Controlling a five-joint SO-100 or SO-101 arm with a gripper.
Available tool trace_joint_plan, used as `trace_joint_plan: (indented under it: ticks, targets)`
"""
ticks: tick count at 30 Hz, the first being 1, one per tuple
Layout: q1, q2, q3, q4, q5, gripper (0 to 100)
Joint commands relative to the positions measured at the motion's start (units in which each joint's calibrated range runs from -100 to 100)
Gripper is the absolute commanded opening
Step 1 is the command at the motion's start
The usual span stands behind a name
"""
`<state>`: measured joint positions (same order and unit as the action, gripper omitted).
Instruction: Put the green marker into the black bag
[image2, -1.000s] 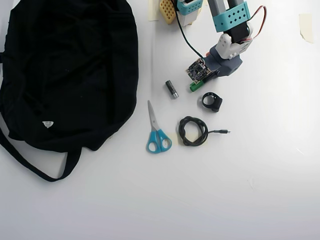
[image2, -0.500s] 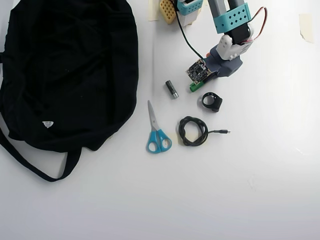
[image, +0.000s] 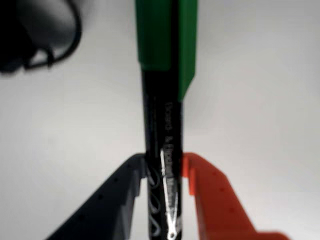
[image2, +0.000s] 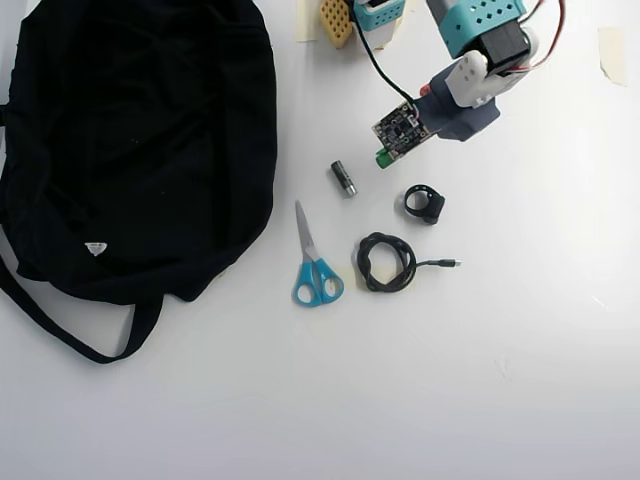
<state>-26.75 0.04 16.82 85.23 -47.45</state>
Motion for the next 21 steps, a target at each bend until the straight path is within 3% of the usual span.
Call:
trace_joint_plan:
  ticks: [1, 7, 21]
  targets:
    - [4.8, -5.1, -1.6, 1.9, -2.8, 2]
    - [15.4, -11.2, -1.7, 2.6, 8.3, 2]
    - [49.5, -11.3, -6.9, 2.6, 25.1, 2]
